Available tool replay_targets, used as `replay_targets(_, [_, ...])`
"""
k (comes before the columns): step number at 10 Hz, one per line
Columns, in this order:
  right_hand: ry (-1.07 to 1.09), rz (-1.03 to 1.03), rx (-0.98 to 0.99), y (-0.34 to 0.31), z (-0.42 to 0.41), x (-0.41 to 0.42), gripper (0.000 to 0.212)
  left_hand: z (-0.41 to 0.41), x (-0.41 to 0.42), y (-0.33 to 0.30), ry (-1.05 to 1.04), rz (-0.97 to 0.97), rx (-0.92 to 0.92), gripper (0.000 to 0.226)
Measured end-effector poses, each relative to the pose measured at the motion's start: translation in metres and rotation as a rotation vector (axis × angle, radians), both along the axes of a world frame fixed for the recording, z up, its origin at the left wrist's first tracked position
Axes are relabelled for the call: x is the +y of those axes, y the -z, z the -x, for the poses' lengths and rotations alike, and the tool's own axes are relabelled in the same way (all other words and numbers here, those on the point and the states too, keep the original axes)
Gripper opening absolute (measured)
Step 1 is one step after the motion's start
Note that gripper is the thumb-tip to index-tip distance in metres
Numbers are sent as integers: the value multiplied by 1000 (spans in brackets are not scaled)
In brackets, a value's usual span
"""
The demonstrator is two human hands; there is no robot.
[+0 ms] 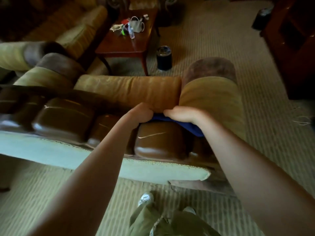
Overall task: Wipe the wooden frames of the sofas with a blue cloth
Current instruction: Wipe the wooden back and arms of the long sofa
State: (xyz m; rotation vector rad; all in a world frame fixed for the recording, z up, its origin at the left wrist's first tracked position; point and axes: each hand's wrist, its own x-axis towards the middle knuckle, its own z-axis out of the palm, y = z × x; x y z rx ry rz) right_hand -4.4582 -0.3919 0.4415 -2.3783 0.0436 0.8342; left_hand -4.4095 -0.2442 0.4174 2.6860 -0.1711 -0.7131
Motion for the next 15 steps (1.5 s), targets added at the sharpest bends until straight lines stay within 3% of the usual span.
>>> replay_targets(1, [79,-11,-22,8,16,-38,50,28,-32,-36,328,-162,22,42])
replay_targets(2, [206,-66,-47,12,35,-61,47,32,-49,-43,427,-265,41,36])
replay_targets(4, [428,-124,-25,19,54,-74,48,19,-49,-36,467,-240,41,34])
replay_targets(6, [223,184,-149,17,32,-41,52,13,-32,-37,521,-326,36,27])
replay_targets(7, [220,276,-229,15,31,-26,52,6,-24,-36,558,-364,45,24])
replay_targets(9, [121,355,-334,16,17,26,44,-8,4,-27,587,-515,62,28])
replay_targets(10, [52,402,-309,10,7,43,45,-11,14,-36,544,-556,35,18])
replay_targets(12, [-82,380,-338,18,-7,81,44,-16,45,-51,410,-493,-50,22])
replay_targets(14, [-149,349,-212,16,-17,97,44,4,61,-35,286,-361,-32,24])
replay_targets(15, [-213,456,-369,15,0,99,45,14,63,-32,219,-305,-136,27])
